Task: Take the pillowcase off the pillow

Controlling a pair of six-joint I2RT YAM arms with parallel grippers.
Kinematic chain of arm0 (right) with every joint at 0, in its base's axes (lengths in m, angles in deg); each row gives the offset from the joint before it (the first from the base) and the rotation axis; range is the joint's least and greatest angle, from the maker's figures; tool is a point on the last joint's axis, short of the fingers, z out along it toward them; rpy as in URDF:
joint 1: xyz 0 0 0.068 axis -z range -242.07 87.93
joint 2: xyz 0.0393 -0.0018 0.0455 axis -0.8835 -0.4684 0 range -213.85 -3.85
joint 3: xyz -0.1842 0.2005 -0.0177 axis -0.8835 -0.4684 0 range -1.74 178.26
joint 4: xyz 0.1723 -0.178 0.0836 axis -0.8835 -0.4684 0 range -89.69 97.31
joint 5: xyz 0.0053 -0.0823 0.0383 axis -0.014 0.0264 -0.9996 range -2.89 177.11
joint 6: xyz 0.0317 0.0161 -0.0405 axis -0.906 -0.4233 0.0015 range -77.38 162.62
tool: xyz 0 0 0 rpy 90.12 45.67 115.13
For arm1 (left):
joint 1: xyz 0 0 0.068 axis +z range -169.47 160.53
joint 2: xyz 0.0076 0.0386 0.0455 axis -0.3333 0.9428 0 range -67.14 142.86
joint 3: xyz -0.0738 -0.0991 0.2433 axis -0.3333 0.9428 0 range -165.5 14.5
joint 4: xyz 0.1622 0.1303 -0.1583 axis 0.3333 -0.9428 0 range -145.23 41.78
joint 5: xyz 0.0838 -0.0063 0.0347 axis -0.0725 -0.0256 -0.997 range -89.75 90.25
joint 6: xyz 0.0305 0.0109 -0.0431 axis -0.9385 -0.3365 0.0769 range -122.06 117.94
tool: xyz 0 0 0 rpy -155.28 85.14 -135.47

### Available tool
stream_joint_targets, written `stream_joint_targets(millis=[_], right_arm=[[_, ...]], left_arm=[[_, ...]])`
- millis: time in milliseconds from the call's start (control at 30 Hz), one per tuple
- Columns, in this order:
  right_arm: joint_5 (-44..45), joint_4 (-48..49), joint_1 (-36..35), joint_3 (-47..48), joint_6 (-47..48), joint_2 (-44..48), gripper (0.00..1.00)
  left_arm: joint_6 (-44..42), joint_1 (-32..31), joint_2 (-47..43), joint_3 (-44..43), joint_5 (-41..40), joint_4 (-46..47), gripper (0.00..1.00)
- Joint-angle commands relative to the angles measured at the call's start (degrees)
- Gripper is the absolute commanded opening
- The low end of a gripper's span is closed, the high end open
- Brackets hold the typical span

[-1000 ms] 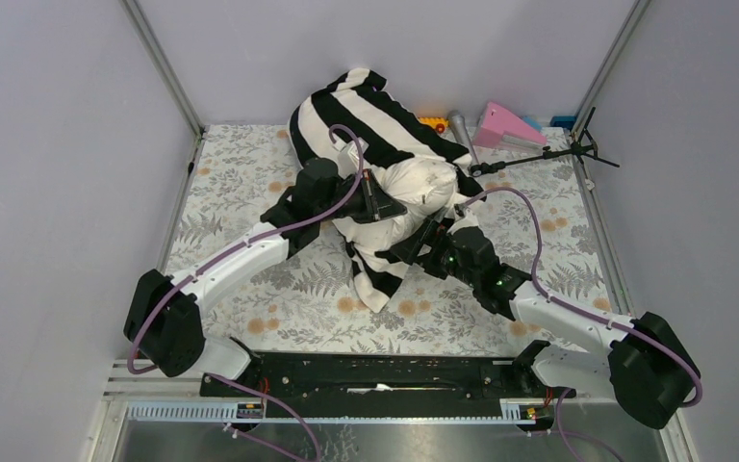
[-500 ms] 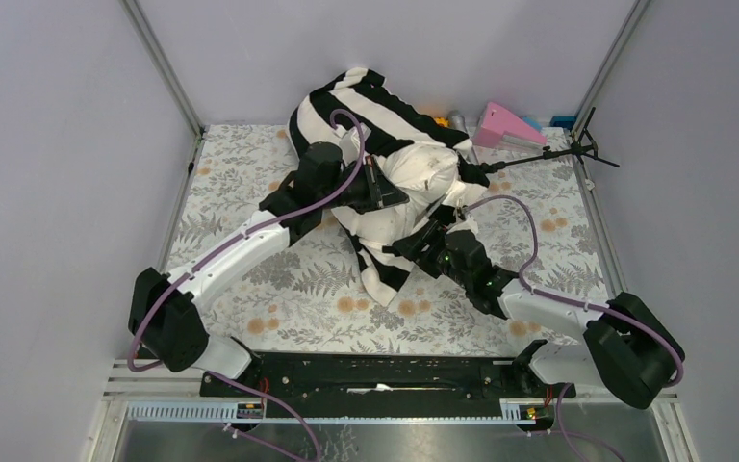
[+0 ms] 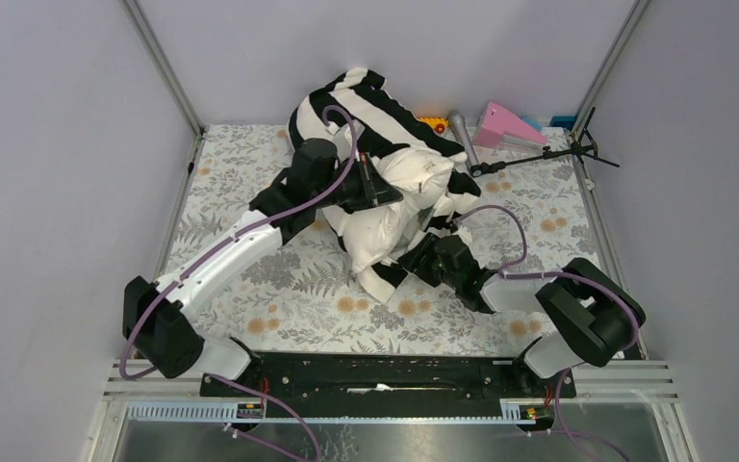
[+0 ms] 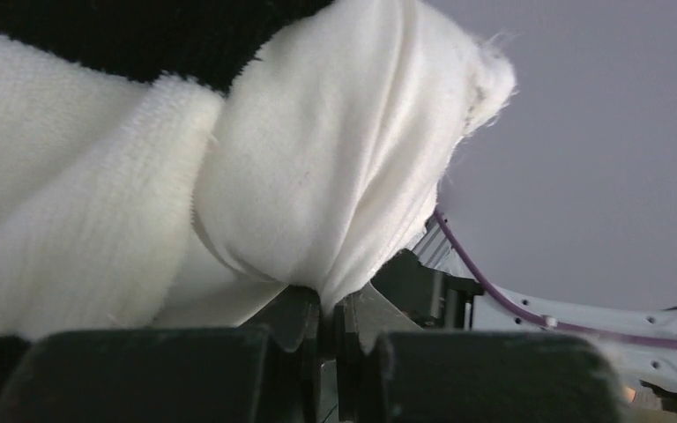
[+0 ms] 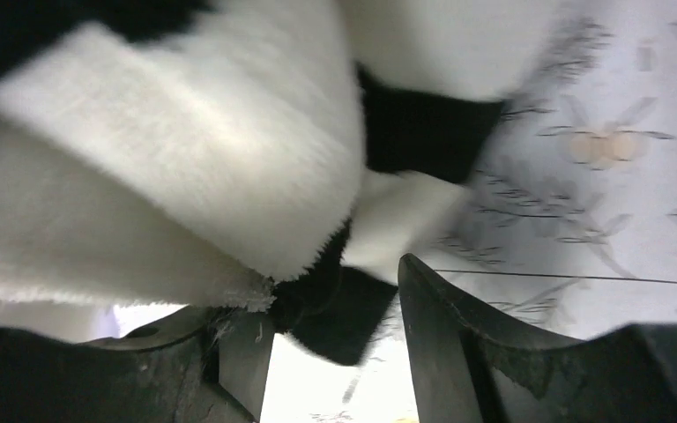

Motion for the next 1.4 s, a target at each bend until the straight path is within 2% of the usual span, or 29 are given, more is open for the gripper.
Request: stream_joint_targets(millis=[0, 200, 367, 500, 600, 767, 867, 933, 1033, 1133, 1233, 1300, 1333, 1367], right_arm=[[-0.66, -3.95, 2.29, -1.06, 2.38, -2.89, 0.57], [-2.59, -3.84, 6.4, -0.37, 3.84, -2.98, 0.57], [-4.04, -7.16, 9.12, 4.32, 7.58, -1.73, 0.58], [-6.21, -10.51, 10.93, 10.87, 14.61, -0.44, 0.62], [-13.56, -6.52, 11.9, 12.83, 20.99, 1.06, 0.72], [-20.05, 2.56, 12.57, 11.45, 27.13, 5.37, 0.75], [-25.41, 11.25, 12.59, 8.0, 29.58, 8.69, 0.77], [-29.13, 16.42, 12.6, 5.59, 30.38, 10.46, 0.83], [-32.66, 21.77, 12.59, 2.45, 31.69, 12.66, 0.92], [-34.41, 24.48, 12.56, 0.63, 32.84, 14.36, 0.96], [-29.97, 20.45, 12.57, 1.81, 34.63, 16.23, 0.95], [-26.33, 17.5, 12.58, 2.48, 35.44, 17.48, 0.9], [-23.26, 16.91, 12.59, 2.61, 35.26, 17.99, 0.82], [-20.42, 16.11, 12.61, 2.92, 34.59, 18.33, 0.64]], left_arm=[[0.12, 0.76, -8.12, -5.7, -1.54, 11.16, 0.0], [1.39, 0.93, -10.16, -3.14, -0.16, 11.82, 0.0], [5.01, 0.89, -12.71, 0.96, 8.6, 15.77, 0.0], [2.32, 0.85, -16.04, 2.84, 15.04, 11.42, 0.0], [0.12, 0.85, -21.46, 8.77, 12.99, 9.38, 0.0], [-3.64, 0.86, -25.13, 15.2, 11.36, 3.4, 0.0], [-5.91, 0.9, -26.41, 16.76, 8.74, -0.1, 0.0], [-7.53, 0.85, -27.42, 17.04, 6.2, -1.94, 0.0], [-8.97, 0.85, -28.76, 16.86, 1.8, -3.89, 0.0], [-9.91, 0.85, -30.12, 17.42, -0.89, -3.98, 0.0], [-10.4, 0.85, -30.57, 18.69, 0.57, -2.29, 0.0], [-10.38, 0.85, -30.58, 19.76, 2.01, -0.91, 0.0], [-10.28, 0.85, -30.57, 20.3, 2.61, -0.3, 0.0], [-10.21, 0.85, -30.78, 20.9, 3.1, 0.43, 0.0]])
